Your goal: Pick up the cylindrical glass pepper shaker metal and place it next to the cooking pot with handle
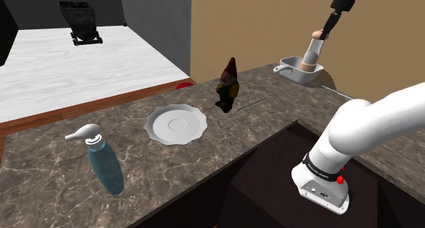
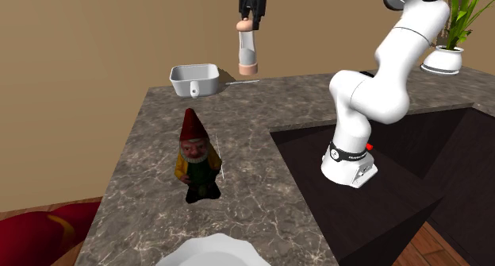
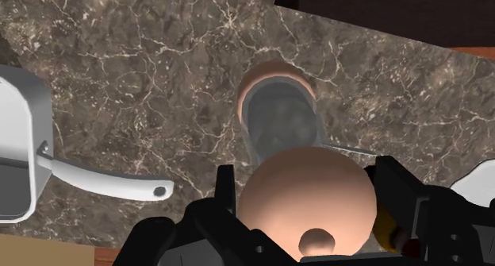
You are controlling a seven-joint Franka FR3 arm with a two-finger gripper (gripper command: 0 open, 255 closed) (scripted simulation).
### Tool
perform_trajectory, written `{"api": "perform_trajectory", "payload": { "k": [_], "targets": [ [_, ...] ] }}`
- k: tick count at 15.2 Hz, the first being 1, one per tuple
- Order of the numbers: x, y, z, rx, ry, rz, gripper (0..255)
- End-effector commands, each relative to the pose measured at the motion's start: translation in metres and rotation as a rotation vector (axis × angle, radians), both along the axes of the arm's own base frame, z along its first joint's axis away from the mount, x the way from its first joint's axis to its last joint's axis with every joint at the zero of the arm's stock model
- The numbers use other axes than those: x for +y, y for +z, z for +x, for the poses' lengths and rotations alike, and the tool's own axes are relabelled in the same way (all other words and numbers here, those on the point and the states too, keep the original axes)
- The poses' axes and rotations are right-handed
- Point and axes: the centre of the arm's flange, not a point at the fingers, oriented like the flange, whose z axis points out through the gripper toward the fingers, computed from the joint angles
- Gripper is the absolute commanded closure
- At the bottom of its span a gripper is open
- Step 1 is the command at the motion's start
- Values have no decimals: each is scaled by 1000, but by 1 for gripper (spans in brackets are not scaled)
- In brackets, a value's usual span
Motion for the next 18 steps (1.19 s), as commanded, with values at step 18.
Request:
{"api": "perform_trajectory", "payload": {
  "k": [18],
  "targets": [
    [-194, -20, -25, 0, 1, -2, 255]
  ]
}}
